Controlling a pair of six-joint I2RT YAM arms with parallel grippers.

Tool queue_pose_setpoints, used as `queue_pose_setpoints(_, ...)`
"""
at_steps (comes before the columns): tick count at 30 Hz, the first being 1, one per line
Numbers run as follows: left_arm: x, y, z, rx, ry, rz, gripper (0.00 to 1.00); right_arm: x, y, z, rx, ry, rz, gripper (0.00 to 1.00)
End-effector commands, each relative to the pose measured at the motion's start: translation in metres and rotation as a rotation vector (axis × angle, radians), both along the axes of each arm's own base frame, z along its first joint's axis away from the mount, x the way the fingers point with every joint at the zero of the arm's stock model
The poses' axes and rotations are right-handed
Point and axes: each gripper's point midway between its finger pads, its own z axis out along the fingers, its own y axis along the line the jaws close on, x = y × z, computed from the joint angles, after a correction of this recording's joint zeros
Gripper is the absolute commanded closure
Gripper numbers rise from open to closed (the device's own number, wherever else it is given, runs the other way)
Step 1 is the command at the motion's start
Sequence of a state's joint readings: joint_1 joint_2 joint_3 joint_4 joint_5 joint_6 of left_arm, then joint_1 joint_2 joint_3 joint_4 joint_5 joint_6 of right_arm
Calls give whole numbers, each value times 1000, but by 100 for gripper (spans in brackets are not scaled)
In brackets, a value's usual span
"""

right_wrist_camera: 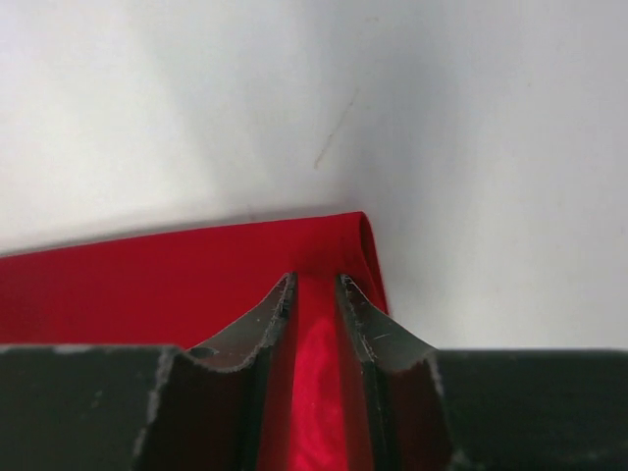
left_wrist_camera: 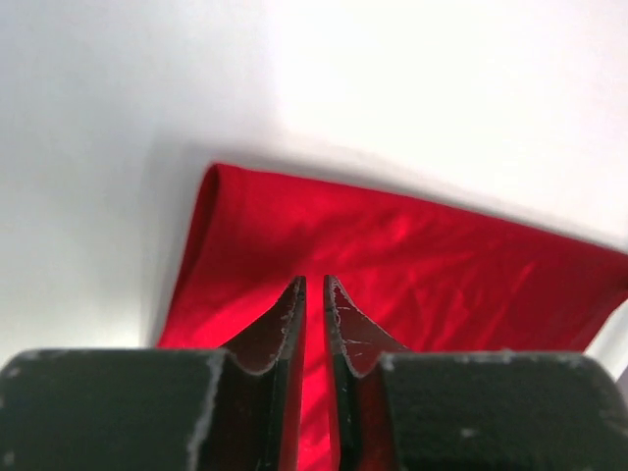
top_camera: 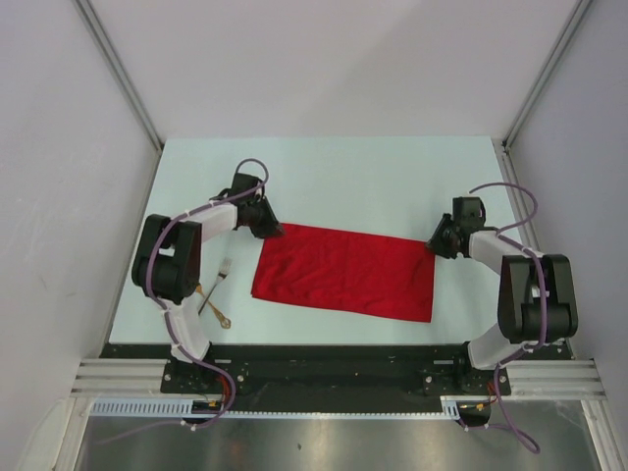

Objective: Fold the napkin into a case and place the utensils inside
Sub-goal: Pick up the rectangle-folded napkin from the center of the board.

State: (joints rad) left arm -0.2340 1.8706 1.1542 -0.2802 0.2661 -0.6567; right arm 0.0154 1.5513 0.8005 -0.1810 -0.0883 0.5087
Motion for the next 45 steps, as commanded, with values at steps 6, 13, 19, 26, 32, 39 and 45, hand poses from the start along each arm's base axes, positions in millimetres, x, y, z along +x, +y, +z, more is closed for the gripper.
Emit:
queue_pose_setpoints(6,15,5,38,19,-113,10,68,43,-3,15,-34,-82,47,69)
queue_pose_setpoints(13,-49,-22,99,-17,-255,-185,50,5,-18,33,-102,2,-11,40)
queue_pose_setpoints(19,-116,-55,115,-19,-354,-379,53,-6,-26,25,-147,-15,3,38)
queue_pose_setpoints(26,-159,-137,132,-18,-498,-596,54,-11,-28,21,-132,21,-56,48)
queue_pose_setpoints(32,-183,-231,129,134,-540,-709,45,-48,-75,52,-179,140,-370,39)
queue_pose_setpoints(39,-214,-327,94,204,-502,-843,53,-67,-110,98,-219,24,-460,5)
queue_pose_setpoints(45,-220,-311,109,169,-514,-791,56,-81,-73,61,-90,87,-329,28)
